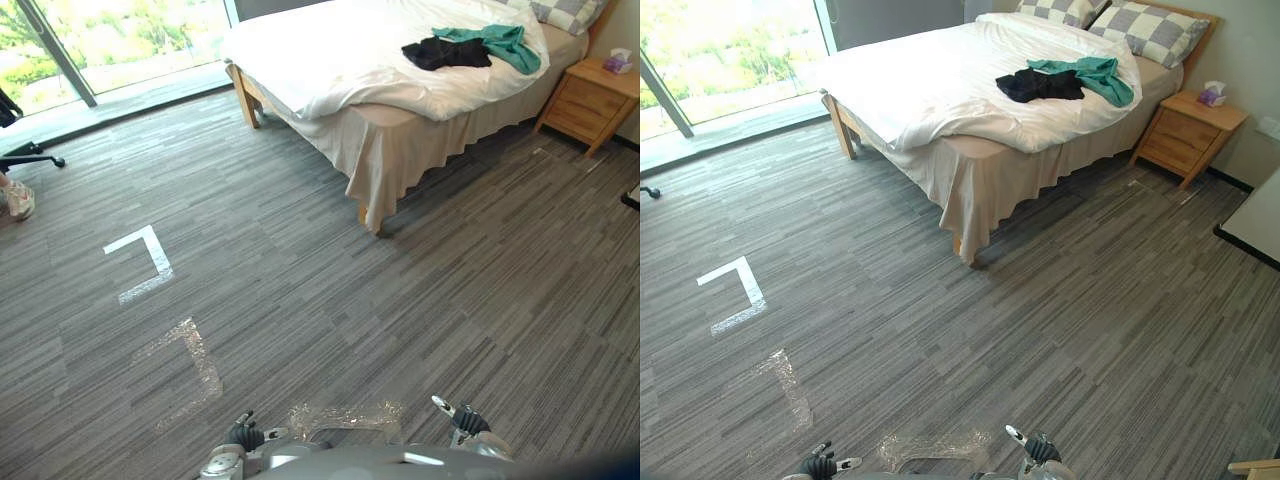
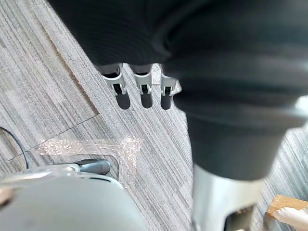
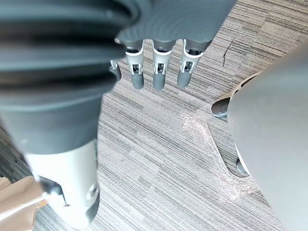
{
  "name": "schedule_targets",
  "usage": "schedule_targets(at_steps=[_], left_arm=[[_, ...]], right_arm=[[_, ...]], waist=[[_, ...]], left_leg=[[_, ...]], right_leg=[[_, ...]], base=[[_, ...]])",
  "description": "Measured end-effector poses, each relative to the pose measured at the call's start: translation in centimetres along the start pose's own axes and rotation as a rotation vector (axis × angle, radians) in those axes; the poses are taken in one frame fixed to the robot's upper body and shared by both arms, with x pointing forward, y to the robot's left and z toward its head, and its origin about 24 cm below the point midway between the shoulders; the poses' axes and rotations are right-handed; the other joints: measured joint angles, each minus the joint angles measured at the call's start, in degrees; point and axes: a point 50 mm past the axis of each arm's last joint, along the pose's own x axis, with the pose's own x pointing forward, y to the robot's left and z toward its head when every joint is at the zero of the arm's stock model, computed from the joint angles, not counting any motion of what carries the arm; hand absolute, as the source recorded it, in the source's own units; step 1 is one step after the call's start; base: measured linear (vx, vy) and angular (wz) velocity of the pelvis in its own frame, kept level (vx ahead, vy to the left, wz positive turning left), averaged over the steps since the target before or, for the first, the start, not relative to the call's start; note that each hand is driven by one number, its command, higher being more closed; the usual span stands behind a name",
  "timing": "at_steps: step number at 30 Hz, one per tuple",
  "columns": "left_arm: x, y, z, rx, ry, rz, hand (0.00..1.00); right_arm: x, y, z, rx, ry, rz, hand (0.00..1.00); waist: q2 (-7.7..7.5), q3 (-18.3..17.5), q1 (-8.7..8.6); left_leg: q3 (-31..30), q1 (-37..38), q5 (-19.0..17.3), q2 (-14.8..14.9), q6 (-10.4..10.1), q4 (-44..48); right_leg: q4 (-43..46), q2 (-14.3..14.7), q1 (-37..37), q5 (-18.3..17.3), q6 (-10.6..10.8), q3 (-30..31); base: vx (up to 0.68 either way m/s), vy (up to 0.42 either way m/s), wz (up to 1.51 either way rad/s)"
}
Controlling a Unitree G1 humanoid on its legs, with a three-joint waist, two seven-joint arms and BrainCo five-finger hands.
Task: Tidy the bed and pick cloth on bed and put in laundry
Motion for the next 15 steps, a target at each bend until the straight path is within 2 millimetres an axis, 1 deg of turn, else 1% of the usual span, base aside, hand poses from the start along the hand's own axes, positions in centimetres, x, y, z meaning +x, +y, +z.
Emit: schedule_targets(at_steps=[2, 8, 12, 13, 14, 15], left_arm=[[0.0, 0.1, 0.0, 0.001, 0.003, 0.001, 0.0], [0.1, 0.2, 0.2, 0.008, -0.002, 0.004, 0.0], [0.1, 0.2, 0.4, 0.013, -0.008, 0.003, 0.0], [0.1, 0.2, 0.6, 0.028, -0.016, -0.002, 0.0], [0.2, 0.1, 1.0, 0.056, -0.032, -0.008, 0.0], [0.3, 0.1, 1.3, 0.064, -0.039, -0.007, 0.0]], right_arm=[[0.0, 0.0, -0.1, 0.005, 0.005, -0.003, 0.0], [0.0, 0.1, -0.1, 0.006, 0.011, -0.02, 0.0], [0.0, 0.1, 0.0, 0.006, 0.008, -0.027, 0.0], [0.1, 0.1, 0.1, 0.006, 0.004, -0.031, 0.0], [0.1, 0.2, 0.4, 0.013, -0.006, -0.033, 0.0], [0.2, 0.3, 0.6, 0.014, -0.011, -0.034, 0.0]], waist=[[-0.1, 0.05, -0.01], [-0.6, 0.5, 0.0], [-0.65, 0.73, -0.05], [-0.57, 1.12, -0.08], [-0.68, 2.1, -0.14], [-0.82, 2.55, -0.18]], left_leg=[[0.12, 0.01, 0.04, -0.01, 0.06, -0.24], [0.12, 0.28, 0.11, -0.02, 0.17, -0.39], [0.19, 0.28, 0.11, -0.01, 0.17, -0.38], [0.2, 0.29, 0.1, 0.03, 0.17, -0.33], [0.22, 0.32, 0.01, -0.03, 0.1, 0.23], [0.27, 0.28, -0.07, -0.17, 0.11, 0.55]], right_leg=[[-0.75, 0.09, 0.06, 0.39, -0.36, 0.04], [-1.47, 0.21, 0.92, 0.5, -0.33, -0.02], [-0.74, 0.17, 0.6, 0.13, -0.26, -0.13], [1.67, -0.06, -0.42, -1.17, -0.16, -0.18], [6.46, -0.7, -2.31, -3.41, 0.03, -0.47], [9.65, -1.28, -3.73, -4.81, 0.26, -0.9]], base=[[0.0, 0.0, 0.0], [0.01, -0.011, 0.01], [-0.01, -0.032, 0.0], [-0.02, -0.021, 0.03], [-0.02, -0.015, 0.05], [-0.04, 0.001, 0.07]])
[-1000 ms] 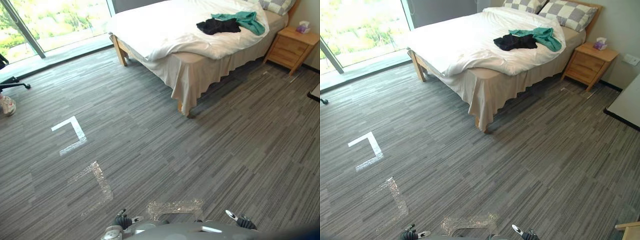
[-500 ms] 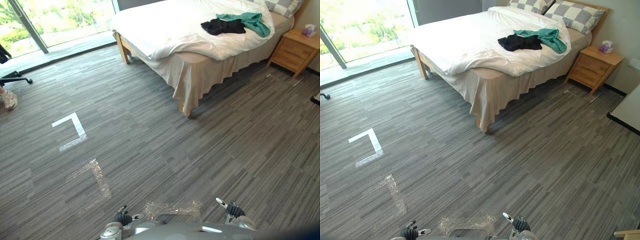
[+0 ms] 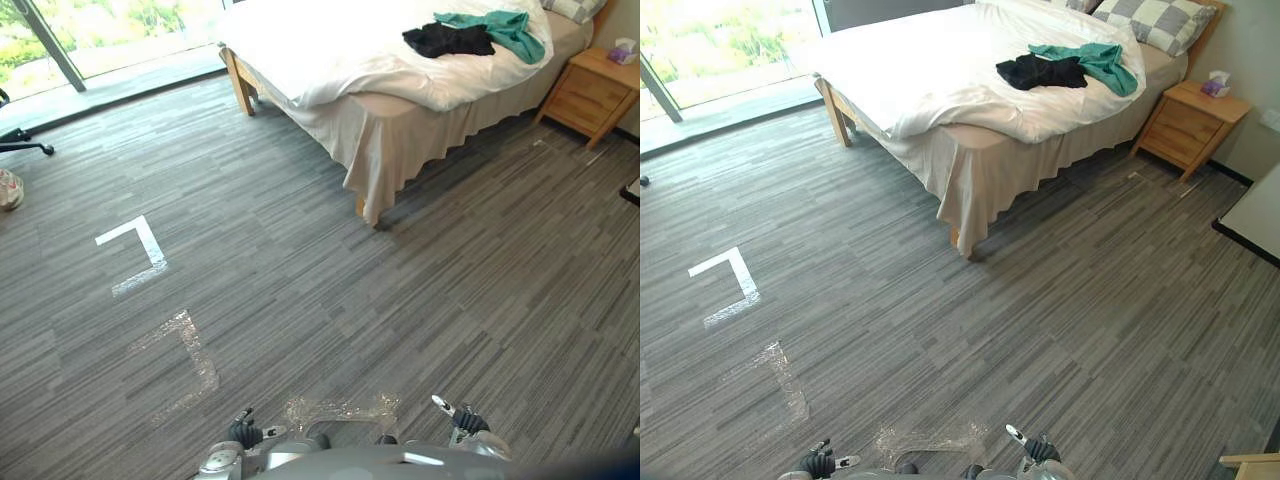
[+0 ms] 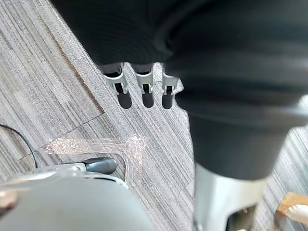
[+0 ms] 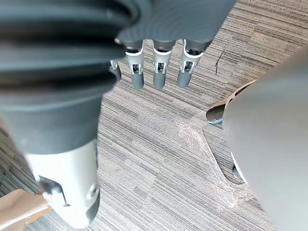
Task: Tidy the bed and pick cloth on bed and put in laundry
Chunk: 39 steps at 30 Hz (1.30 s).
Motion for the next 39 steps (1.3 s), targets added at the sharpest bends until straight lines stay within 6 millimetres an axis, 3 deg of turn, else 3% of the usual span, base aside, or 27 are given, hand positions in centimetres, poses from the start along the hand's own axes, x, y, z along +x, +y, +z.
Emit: schedule_targets(at_steps=[2, 3, 6, 8, 10, 11, 12, 14, 16, 18, 20, 21, 22, 24, 25, 26, 27, 28, 30, 32, 33, 34, 35, 36, 37, 39], left_arm=[[0.1, 0.3, 0.5, 0.029, -0.016, 0.005, 0.0], [0.1, 0.4, 0.5, 0.033, -0.017, 0.012, 0.0], [0.2, 0.7, 0.8, 0.033, -0.027, 0.029, 0.0], [0.3, 0.4, 1.2, 0.045, -0.035, 0.019, 0.0], [0.4, 0.0, 1.9, 0.064, -0.054, 0.004, 0.0], [0.5, -0.4, 2.5, 0.063, -0.072, -0.004, 0.0], [0.6, -0.4, 2.7, 0.064, -0.077, -0.005, 0.0], [0.6, -0.5, 2.9, 0.064, -0.094, -0.006, 0.0], [0.6, 0.0, 3.1, 0.075, -0.111, 0.004, 0.0], [0.5, 1.1, 3.2, 0.091, -0.118, 0.033, 0.0], [0.6, 0.7, 3.4, 0.093, -0.126, 0.036, 0.0], [0.6, 0.1, 3.4, 0.083, -0.126, 0.023, 0.0], [0.7, -0.1, 3.8, 0.08, -0.139, 0.021, 0.0], [0.6, -1.3, 4.6, 0.027, -0.178, -0.003, 0.0], [0.6, -2.1, 4.6, -0.019, -0.19, -0.009, 0.0], [0.5, -2.6, 4.6, -0.049, -0.194, -0.012, 0.0], [0.5, -3.0, 4.6, -0.071, -0.203, -0.017, 0.0], [0.4, -2.9, 5.4, -0.084, -0.251, -0.015, 0.0], [0.2, -2.9, 6.3, -0.093, -0.307, -0.014, 0.0], [-0.1, -3.2, 7.3, -0.14, -0.373, -0.013, 0.0], [-0.1, -3.2, 7.4, -0.149, -0.387, -0.012, 0.0], [-0.1, -3.2, 7.7, -0.167, -0.405, -0.009, 0.0], [-0.2, -3.3, 7.5, -0.175, -0.403, -0.008, 0.0], [-0.2, -3.4, 7.1, -0.182, -0.391, -0.008, 0.0], [-0.1, -3.3, 7.3, -0.206, -0.395, -0.005, 0.0], [-0.2, -3.1, 7.9, -0.204, -0.424, 0.007, 0.0]], right_arm=[[0.1, 0.3, 0.7, 0.022, -0.016, 0.001, 0.0], [0.1, 0.3, 0.7, 0.023, -0.019, -0.001, 0.0], [0.2, 0.4, 0.8, 0.036, -0.014, -0.017, 0.0], [0.3, 0.5, 1.3, 0.079, -0.02, -0.028, 0.0], [0.3, 0.1, 1.5, 0.142, -0.024, -0.045, 0.0], [0.4, -0.3, 2.0, 0.172, -0.034, -0.056, 0.0], [0.4, -0.5, 2.2, 0.184, -0.04, -0.06, 0.0], [0.5, -0.2, 2.9, 0.2, -0.05, -0.049, 0.0], [0.5, 0.0, 3.1, 0.204, -0.059, -0.034, 0.0], [0.4, 0.5, 2.4, 0.208, -0.035, -0.018, 0.0], [0.4, 0.1, 2.6, 0.216, -0.043, -0.022, 0.0], [0.5, 0.1, 3.0, 0.209, -0.056, -0.018, 0.0], [0.5, 0.0, 3.3, 0.202, -0.061, -0.019, 0.0], [0.6, -0.4, 3.5, 0.182, -0.065, -0.029, 0.0], [0.6, -0.5, 3.5, 0.146, -0.066, -0.033, 0.0], [0.6, -0.6, 3.3, 0.127, -0.061, -0.031, 0.0], [0.6, -0.6, 3.3, 0.098, -0.058, -0.03, 0.0], [0.6, -0.5, 3.0, 0.073, -0.044, -0.021, 0.0], [0.7, -0.2, 2.8, 0.047, -0.031, -0.006, 0.0], [0.8, 0.4, 3.7, 0.011, -0.053, 0.034, 0.0], [0.9, 0.8, 4.0, -0.001, -0.062, 0.048, 0.0], [0.9, 1.5, 4.5, -0.022, -0.083, 0.072, 0.0], [0.9, 1.9, 4.7, -0.038, -0.101, 0.09, 0.0], [0.8, 1.8, 4.6, -0.054, -0.107, 0.09, 0.0], [0.7, 2.5, 4.2, -0.075, -0.107, 0.104, 0.0], [0.6, 3.1, 3.6, -0.085, -0.107, 0.122, 0.0]], waist=[[-0.91, 1.72, -0.17], [-1.23, 1.96, -0.17], [-1.96, 2.35, 0.02], [-0.8, 3.57, -1.29], [0.05, 5.07, -1.74], [0.83, 5.92, -1.05], [0.91, 6.23, -1.09], [1.85, 7.07, -1.0], [0.82, 7.16, -1.07], [-1.58, 6.09, -1.11], [-0.69, 5.81, -1.43], [0.56, 4.78, -1.61], [0.89, 4.96, -1.83], [2.09, 5.07, -2.34], [3.16, 5.19, -3.18], [3.62, 5.2, -3.34], [3.58, 5.56, -3.03], [3.84, 5.54, -2.43], [3.01, 5.8, -0.51], [3.1, 5.87, 2.08], [3.0, 5.93, 2.53], [2.75, 6.08, 3.0], [3.28, 5.74, 3.08], [4.49, 5.26, 3.12], [2.73, 5.34, 2.71], [1.23, 4.51, 2.39]], left_leg=[[0.63, -0.12, -1.05, -0.47, 0.51, 1.62], [1.07, -0.12, -1.26, -0.61, 0.45, 1.89], [3.84, -0.58, -2.11, -1.05, 1.08, 2.85], [5.01, -1.3, -1.92, -0.54, 1.33, 2.71], [5.93, -1.4, -1.89, 0.1, 1.4, 2.41], [6.59, -1.36, -2.34, 0.97, 1.96, 1.85], [6.94, -1.38, -2.62, 1.33, 1.74, 1.62], [9.65, -1.65, -3.97, 4.11, 0.13, 2.4], [11.68, -1.77, -6.43, 6.01, -1.89, 5.12], [13.76, -1.6, -11.82, 7.88, -5.36, 10.75], [14.73, -1.03, -15.01, 10.44, -7.2, 14.02], [15.82, -0.79, -15.09, 12.57, -7.92, 16.29], [15.94, -1.35, -14.67, 13.43, -7.76, 18.25], [15.52, -3.32, -11.0, 16.92, -4.78, 29.06], [14.34, -5.95, -5.66, 19.78, -2.68, 38.26], [11.98, -7.96, -1.05, 21.25, -2.44, 44.19], [7.95, -11.35, -3.1, 21.9, -3.71, 52.02], [4.21, -16.38, -7.53, 20.26, -4.2, 60.6], [2.22, -23.19, -11.04, 15.77, -3.9, 63.55], [2.18, -31.17, -13.91, 9.57, -1.41, 54.78], [2.41, -32.19, -13.78, 8.21, -1.09, 50.35], [3.17, -33.14, -11.82, 5.8, -0.29, 39.54], [3.23, -32.28, -4.07, 4.23, 0.38, 25.8], [3.34, -31.7, 1.0, 4.31, 0.94, 19.07], [5.09, -29.9, 7.11, 2.59, 4.95, 17.08], [5.8, -28.85, 6.98, -0.42, 6.21, 14.73]], right_leg=[[12.05, -2.51, -5.43, -3.66, 1.97, -1.8], [13.86, -3.04, -6.44, -4.13, 2.18, -2.22], [12.77, -3.82, -7.12, -5.61, 0.16, -3.84], [10.36, -3.08, -7.28, -4.07, -1.26, -4.14], [9.62, -2.64, -7.63, -3.01, -0.51, -4.41], [13.38, -2.88, -10.36, -3.4, 1.2, -6.03], [14.5, -3.12, -11.73, -4.0, 0.3, -6.83], [14.51, -4.03, -16.95, -3.88, 0.11, -8.75], [14.31, -5.96, -20.93, -1.47, 0.57, -9.21], [10.98, -8.95, -22.96, 2.46, -0.64, -10.62], [15.16, -8.61, -24.08, 4.53, -2.54, -11.13], [19.1, -7.46, -25.17, 0.44, -3.86, -11.67], [20.57, -7.14, -25.51, -0.67, -4.98, -11.74], [22.74, -5.69, -23.61, -3.73, -7.47, -11.93], [19.2, -3.36, -18.66, -5.15, -7.21, -11.86], [16.07, -1.93, -15.61, -5.5, -7.1, -11.66], [12.77, -0.37, -12.0, -5.39, -7.14, -10.97], [8.83, 0.81, -7.29, -5.36, -7.19, -9.64], [4.52, 1.31, -2.82, -5.33, -7.15, -6.71], [1.52, 1.11, 0.22, -5.25, -7.02, -1.76], [1.03, 0.77, 0.85, -5.27, -6.99, -0.74], [0.87, -0.28, 2.27, -6.03, -5.63, 0.37], [0.76, -0.66, 4.03, -7.65, -2.93, 1.31], [0.49, 0.09, 5.17, -8.63, -1.42, 1.51], [-0.42, -2.08, 7.81, -10.32, 0.53, 1.69], [-2.94, -4.03, 8.86, -7.21, 1.48, 0.61]], base=[[-0.08, 0.026, -0.05], [-0.09, 0.034, -0.29], [-0.05, 0.009, -0.5], [-0.05, 0.006, -0.27], [-0.03, 0.007, -0.29], [-0.04, -0.005, -0.5], [-0.04, 0.013, -0.6], [0.02, 0.032, -0.6], [0.14, -0.048, -0.58], [0.34, -0.236, -0.49], [0.42, -0.226, -0.38], [0.53, -0.221, -0.27], [0.54, -0.23, -0.3], [0.63, -0.292, -0.38], [0.59, -0.276, -0.25], [0.56, -0.242, -0.26], [0.53, -0.193, -0.44], [0.62, -0.179, -0.7], [0.51, -0.089, -0.86], [0.53, 0.024, -1.22], [0.55, 0.112, -1.29], [0.57, 0.165, -1.21], [0.73, 0.241, -1.14], [0.64, 0.232, -0.79], [0.73, 0.259, -0.25], [0.49, 0.165, 0.24]])
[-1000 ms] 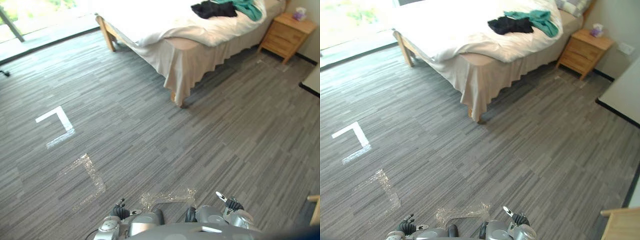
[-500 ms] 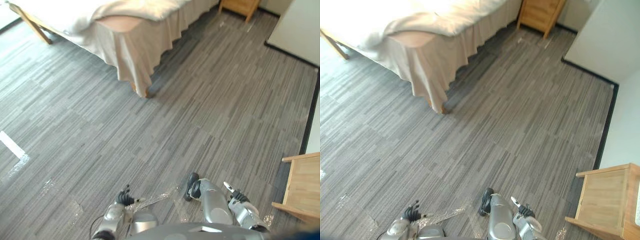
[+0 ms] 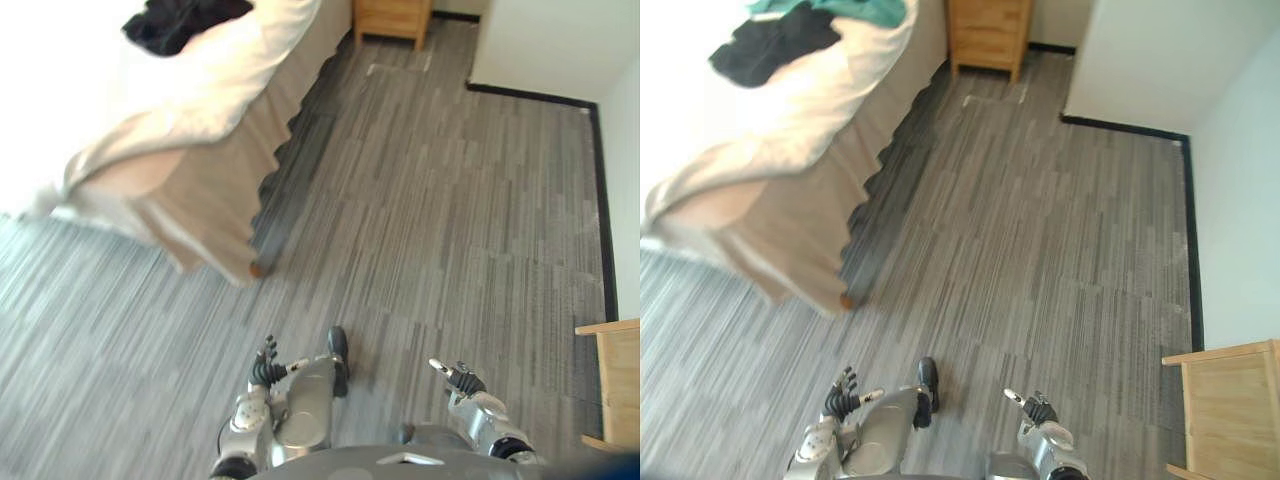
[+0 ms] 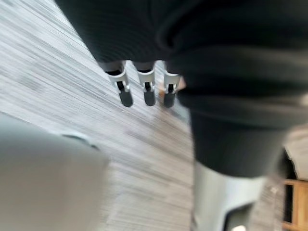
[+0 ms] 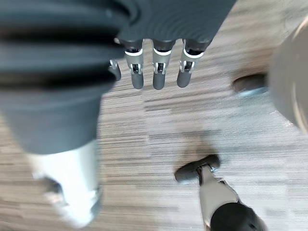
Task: Tidy the bed and pick cloth on bed and put in laundry
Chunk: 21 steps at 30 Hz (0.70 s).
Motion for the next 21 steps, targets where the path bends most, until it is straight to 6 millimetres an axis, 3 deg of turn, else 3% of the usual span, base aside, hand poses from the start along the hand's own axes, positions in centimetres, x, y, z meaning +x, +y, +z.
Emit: schedule_targets(at_steps=[2, 4, 6, 8, 9, 10, 12, 14, 16, 18, 19, 20, 21], left_arm=[[0.1, -0.2, 0.1, -0.006, -0.002, -0.002, 0.0], [-0.2, 0.0, -0.5, -0.01, 0.024, 0.01, 0.0], [-0.3, 0.4, -1.2, -0.003, 0.058, 0.022, 0.0], [-0.8, 0.6, -2.2, -0.004, 0.107, 0.027, 0.0], [-1.2, 0.8, -2.9, -0.013, 0.135, 0.035, 0.0], [-1.2, 1.3, -3.0, -0.017, 0.14, 0.051, 0.0], [-1.3, 1.7, -3.3, -0.003, 0.159, 0.056, 0.0], [-1.4, 1.6, -3.7, 0.011, 0.175, 0.047, 0.0], [-1.4, 1.7, -3.6, 0.015, 0.173, 0.044, 0.0], [-1.2, 1.5, -3.4, 0.013, 0.168, 0.037, 0.0], [-1.0, 1.3, -3.1, 0.007, 0.162, 0.03, 0.0], [-0.8, 1.2, -2.7, 0.008, 0.157, 0.023, 0.0], [-0.8, 1.2, -2.8, 0.008, 0.163, 0.025, 0.0]], right_arm=[[-0.1, 0.5, -0.4, 0.0, 0.007, 0.008, 0.0], [-0.1, 1.1, -0.8, -0.01, 0.014, 0.017, 0.0], [-0.1, 1.5, -0.7, -0.045, 0.015, 0.019, 0.0], [-0.1, 1.3, -1.0, -0.075, 0.042, 0.005, 0.0], [-0.3, 0.6, -1.5, -0.079, 0.065, -0.018, 0.0], [-0.4, 0.2, -1.5, -0.071, 0.06, -0.03, 0.0], [-0.4, -0.3, -1.4, -0.085, 0.059, -0.041, 0.0], [-0.6, -1.8, -1.6, -0.109, 0.061, -0.066, 0.0], [-0.7, -2.6, -1.1, -0.081, 0.035, -0.076, 0.0], [-0.7, -2.8, -1.0, -0.071, 0.028, -0.075, 0.0], [-0.7, -2.7, -0.9, -0.069, 0.02, -0.069, 0.0], [-0.6, -2.4, -0.7, -0.057, 0.017, -0.056, 0.0], [-0.6, -2.4, -0.8, -0.049, 0.02, -0.049, 0.0]], waist=[[-0.21, 0.04, -0.14], [-0.09, -0.03, 0.34], [0.09, -1.02, 1.04], [1.23, -2.61, 1.2], [0.94, -2.86, 1.01], [-0.39, -3.09, 0.96], [-1.7, -3.23, 0.27], [-1.25, -3.19, -1.34], [-1.09, -2.96, -2.01], [-0.47, -2.59, -2.36], [-0.22, -2.51, -2.6], [-0.48, -2.44, -2.53], [-0.75, -2.31, -2.44]], left_leg=[[7.43, -0.24, -2.48, -0.7, 3.42, 5.8], [11.92, 3.49, -5.0, -0.18, 6.51, 6.96], [13.28, 5.31, -7.28, 0.1, 6.27, 6.95], [12.8, 7.84, -10.19, 0.07, 4.65, 4.06], [11.5, 11.63, -11.94, -0.76, 3.59, 0.16], [9.73, 14.61, -12.81, -2.85, 3.37, -1.89], [6.3, 17.57, -13.94, -4.44, 3.22, -1.86], [-0.47, 22.77, -14.89, -5.04, 2.92, -2.79], [-6.05, 25.94, -14.9, -4.88, 2.78, -3.35], [-12.25, 27.83, -15.21, -3.53, 2.24, -3.78], [-16.68, 28.16, -15.8, -2.44, 1.34, -3.87], [-20.4, 28.42, -16.66, -1.86, 0.02, -3.8], [-22.08, 28.65, -17.22, -1.68, -0.48, -3.59]], right_leg=[[-2.78, -1.03, 4.5, 5.71, 2.02, -1.59], [-2.32, -0.76, 7.69, 8.5, 1.85, -2.47], [-2.84, -0.22, 9.46, 12.58, 2.84, -3.74], [6.4, -0.04, 5.92, 12.8, 4.14, -4.28], [19.6, -1.63, 1.2, 12.86, 4.7, -4.65], [33.87, -4.44, -4.25, 17.63, 6.87, -3.9], [48.83, -6.59, -10.5, 15.2, 6.96, -2.12], [56.3, -7.9, -18.32, 5.94, 3.26, -3.92], [52.2, -8.57, -23.65, 1.5, 3.3, -4.52], [40.16, -7.88, -26.8, 0.63, 2.37, -4.39], [28.44, -7.28, -27.59, 2.16, 2.99, -3.27], [15.91, -6.66, -27.63, 6.16, 3.57, -0.43], [10.63, -6.63, -27.49, 8.0, 3.81, 1.12]], base=[[0.46, 0.208, 0.59], [0.33, 0.169, 0.36], [0.26, 0.078, 0.25], [0.28, 0.07, 0.22], [0.35, 0.072, 0.4], [0.36, 0.055, 0.67], [0.27, 0.001, 0.9], [0.4, -0.013, 1.53], [0.46, -0.105, 1.72], [0.39, -0.174, 1.82], [0.32, -0.306, 1.84], [0.39, -0.387, 1.77], [0.42, -0.462, 1.49]])
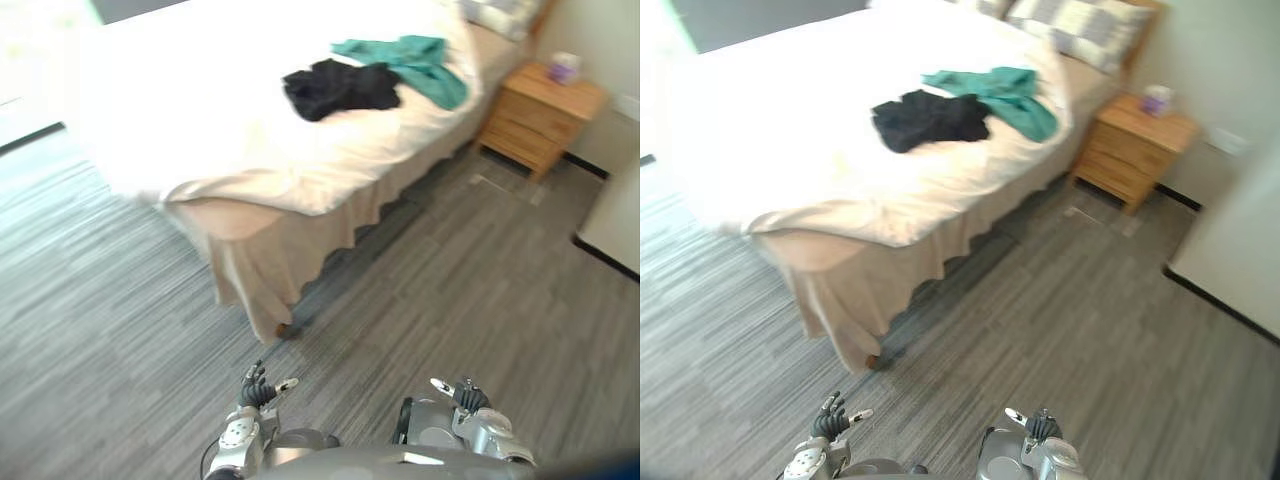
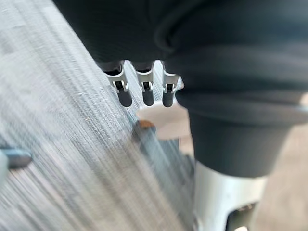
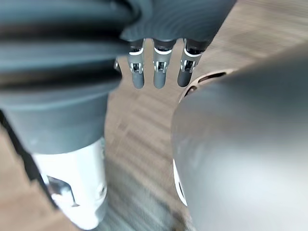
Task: Tidy the bed and pick cloth on bed and put in laundry
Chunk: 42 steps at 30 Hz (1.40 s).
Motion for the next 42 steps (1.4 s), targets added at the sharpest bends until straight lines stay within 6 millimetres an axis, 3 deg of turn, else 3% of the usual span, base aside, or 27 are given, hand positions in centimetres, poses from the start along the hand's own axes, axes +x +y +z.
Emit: schedule_targets(at_steps=[1, 2, 3, 4, 5, 6, 8, 9, 10, 11, 13, 15, 16, 18, 20, 22, 24, 29, 31, 34, 35, 36, 37, 38, 42], left_arm=[[-0.2, 0.2, -0.4, -0.002, 0.01, 0.008, 0.0], [-0.3, 0.4, -0.7, -0.003, 0.019, 0.014, 0.0], [-0.5, 0.5, -1.0, -0.043, 0.027, 0.036, 0.0], [-0.6, 0.3, -1.3, -0.054, 0.035, 0.035, 0.0], [-0.9, 0.1, -2.0, -0.076, 0.054, 0.045, 0.0], [-1.0, -0.1, -2.2, -0.099, 0.061, 0.054, 0.0], [-1.0, 0.1, -2.3, -0.122, 0.063, 0.069, 0.0], [-1.0, 0.2, -2.3, -0.136, 0.06, 0.085, 0.0], [-1.0, 0.5, -2.2, -0.164, 0.059, 0.119, 0.0], [-0.9, 0.7, -1.9, -0.169, 0.044, 0.135, 0.0], [-0.8, 0.7, -1.6, -0.14, 0.025, 0.135, 0.0], [-0.8, 0.5, -1.4, -0.13, 0.014, 0.126, 0.0], [-0.8, 0.4, -1.4, -0.124, 0.013, 0.123, 0.0], [-0.8, 0.2, -1.3, -0.091, 0.008, 0.107, 0.0], [-0.7, 0.9, -0.9, -0.044, -0.009, 0.103, 0.0], [-0.6, 1.3, -0.9, -0.034, -0.009, 0.109, 0.0], [-0.5, 1.0, -0.8, -0.009, -0.011, 0.086, 0.0], [-0.5, 0.5, -0.8, 0.098, 0.003, 0.028, 0.0], [-0.4, 0.3, -1.4, 0.111, 0.043, 0.002, 0.0], [-0.4, -0.1, -1.6, 0.142, 0.067, -0.031, 0.0], [-0.3, 0.5, -1.5, 0.158, 0.075, -0.027, 0.0], [-0.2, 0.7, -1.3, 0.162, 0.073, -0.021, 0.0], [0.0, 1.3, -0.8, 0.164, 0.065, -0.006, 0.0], [0.1, 1.9, -0.6, 0.154, 0.066, 0.009, 0.0], [0.0, 1.1, -1.3, 0.105, 0.095, 0.006, 0.0]], right_arm=[[0.0, 0.1, -0.2, -0.002, 0.004, 0.011, 0.0], [0.0, 0.3, -0.2, -0.003, 0.002, 0.02, 0.0], [0.0, 0.2, 0.0, -0.006, -0.014, 0.036, 0.0], [0.0, 0.0, 0.3, -0.011, -0.026, 0.037, 0.0], [0.1, -0.2, 0.8, -0.02, -0.052, 0.042, 0.0], [0.1, -0.1, 1.1, -0.054, -0.061, 0.06, 0.0], [0.1, 0.1, 1.0, -0.074, -0.059, 0.072, 0.0], [0.1, 0.2, 0.8, -0.088, -0.053, 0.081, 0.0], [0.0, 0.2, 0.3, -0.099, -0.041, 0.089, 0.0], [-0.2, 0.0, -0.2, -0.102, -0.025, 0.093, 0.0], [-0.3, 0.0, -0.9, -0.113, 0.002, 0.103, 0.0], [-0.3, 0.0, -0.9, -0.118, 0.009, 0.112, 0.0], [-0.3, 0.0, -0.9, -0.128, 0.014, 0.118, 0.0], [-0.3, -0.2, -0.9, -0.139, 0.021, 0.119, 0.0], [-0.4, 0.6, -1.6, -0.128, 0.047, 0.145, 0.0], [-0.4, 1.6, -1.9, -0.12, 0.054, 0.174, 0.0], [-0.5, 1.5, -2.0, -0.117, 0.057, 0.171, 0.0], [-0.4, 1.4, -2.0, -0.109, 0.048, 0.137, 0.0], [-0.5, 0.8, -1.9, -0.078, 0.032, 0.1, 0.0], [-0.5, 0.2, -1.3, -0.032, -0.009, 0.066, 0.0], [-0.5, 0.8, -1.4, -0.031, -0.012, 0.083, 0.0], [-0.5, 1.2, -1.5, -0.033, -0.013, 0.095, 0.0], [-0.6, 2.0, -1.8, -0.022, -0.013, 0.113, 0.0], [-0.6, 2.4, -1.9, 0.007, -0.018, 0.12, 0.0], [-0.5, 1.4, -1.3, -0.021, -0.035, 0.111, 0.0]], waist=[[-0.62, 0.2, 0.25], [-1.01, 0.18, 0.33], [0.32, -0.17, 0.41], [1.13, -0.24, 0.41], [3.1, -0.32, 0.32], [3.13, -0.3, 0.35], [3.18, -0.35, 0.42], [3.2, -0.33, 0.38], [3.12, -0.23, 0.34], [2.59, 0.14, 0.43], [2.2, 0.14, 0.75], [2.58, -0.06, 0.82], [2.84, -0.15, 0.68], [3.22, -0.37, 0.44], [0.11, -1.78, 0.55], [-1.5, -2.01, 1.27], [-1.39, -1.91, 1.93], [-1.33, -2.35, 1.16], [-0.51, -2.0, -0.14], [0.11, -1.56, -1.59], [-0.82, -1.62, -1.83], [-1.85, -1.41, -1.54], [-3.41, -0.99, -1.08], [-4.35, -0.56, -1.54], [-1.74, -0.93, -1.79]], left_leg=[[-2.83, 0.28, -1.81, 0.22, -1.33, 1.24], [-4.14, 0.28, -3.07, 0.39, -2.07, 1.95], [-5.87, 0.66, -5.14, 2.76, -4.13, 2.69], [-5.54, 0.83, -5.45, 4.27, -4.68, 2.4], [-4.32, 1.62, -5.37, 6.69, -5.6, 2.15], [-2.17, 2.8, -4.21, 8.46, -7.32, 2.03], [-0.86, 2.11, -3.49, 9.56, -8.38, 5.45], [0.28, 0.01, -2.95, 10.24, -9.3, 11.01], [2.62, -5.0, -0.73, 11.51, -11.24, 23.18], [5.99, -9.76, -0.14, 13.75, -11.56, 33.76], [13.76, -13.6, -2.42, 15.62, -10.27, 39.03], [20.85, -15.44, -3.38, 15.48, -9.05, 34.26], [24.35, -16.26, -2.85, 15.26, -8.46, 27.52], [26.67, -16.31, 4.11, 14.36, -6.75, 14.34], [27.33, -13.53, 7.22, 10.02, -5.59, 6.39], [27.45, -12.4, 7.63, 8.31, -5.56, 3.72], [27.66, -10.03, 7.64, 7.35, -5.58, 2.86], [27.34, -6.32, 10.61, 6.44, -6.62, -3.33], [27.22, -4.89, 10.81, 6.05, -6.56, -6.22], [25.55, -2.64, 10.21, 6.78, -6.31, -7.63], [25.33, -2.51, 10.21, 6.93, -6.32, -7.65], [25.16, -2.44, 10.22, 6.94, -6.39, -7.68], [24.42, -2.42, 10.3, 6.89, -6.9, -7.7], [23.84, -2.11, 10.72, 6.46, -7.63, -8.16], [23.57, -1.69, 12.59, 7.06, -8.58, -11.64]], right_leg=[[-6.01, -0.01, 0.04, 2.02, 0.7, 2.66], [-6.32, 0.19, 0.05, 3.27, 1.15, 3.63], [-3.39, 2.27, 0.27, 6.9, 0.78, 3.77], [-2.05, 3.19, 0.06, 6.56, 0.18, 3.29], [1.38, 4.61, -0.25, 5.48, -1.61, 2.22], [6.23, 5.33, -0.67, 2.91, -2.53, 1.13], [7.39, 5.63, 0.64, 1.17, -3.41, -0.46], [6.4, 6.15, 2.74, 0.23, -4.02, -1.73], [2.91, 6.85, 7.13, -0.3, -4.73, -3.67], [-0.61, 7.15, 12.23, 0.13, -5.37, -6.74], [-4.12, 7.14, 17.61, 0.17, -5.39, -9.3], [-7.0, 6.8, 21.0, 0.15, -5.08, -10.45], [-8.08, 6.73, 21.93, 0.26, -4.57, -11.03], [-8.5, 6.8, 23.22, -0.22, -3.14, -11.87], [-9.48, 4.63, 23.2, -0.12, -1.49, -12.68], [-11.29, 3.69, 23.99, -0.05, -1.25, -13.09], [-11.47, 2.82, 26.02, -0.06, -1.16, -13.3], [-11.11, 2.74, 27.57, -0.19, -0.82, -14.74], [-2.34, 1.58, 24.32, -2.11, 0.84, -16.32], [16.71, -1.6, 16.41, -3.23, -0.98, -13.98], [14.81, -0.81, 15.47, -7.03, -1.5, -11.7], [11.92, -0.37, 15.19, -7.64, -1.93, -11.06], [4.51, 1.0, 15.18, -6.9, -2.27, -10.06], [-0.54, 1.92, 15.5, -2.61, -2.17, -9.26], [-3.95, 3.8, 15.99, -1.35, -2.38, -9.98]], base=[[0.3, -0.353, 1.04], [0.44, -0.528, 1.29], [0.37, -0.426, 0.93], [0.38, -0.405, 0.93], [0.4, -0.364, 0.56], [0.4, -0.358, 0.5], [0.34, -0.293, 0.36], [0.35, -0.283, 0.58], [0.38, -0.314, 0.78], [0.31, -0.248, 0.72], [0.27, -0.195, 0.57], [0.24, -0.103, 0.29], [0.25, 0.006, 0.16], [0.28, 0.051, 0.23], [0.31, 0.083, 0.36], [0.24, 0.04, 0.16], [0.19, 0.004, 0.03], [0.06, -0.076, 0.07], [0.02, -0.021, 0.23], [0.01, 0.027, 0.22], [0.03, -0.023, 0.27], [0.04, -0.048, 0.31], [0.07, -0.131, 0.31], [0.06, -0.122, 0.34], [0.11, -0.063, 0.02]])
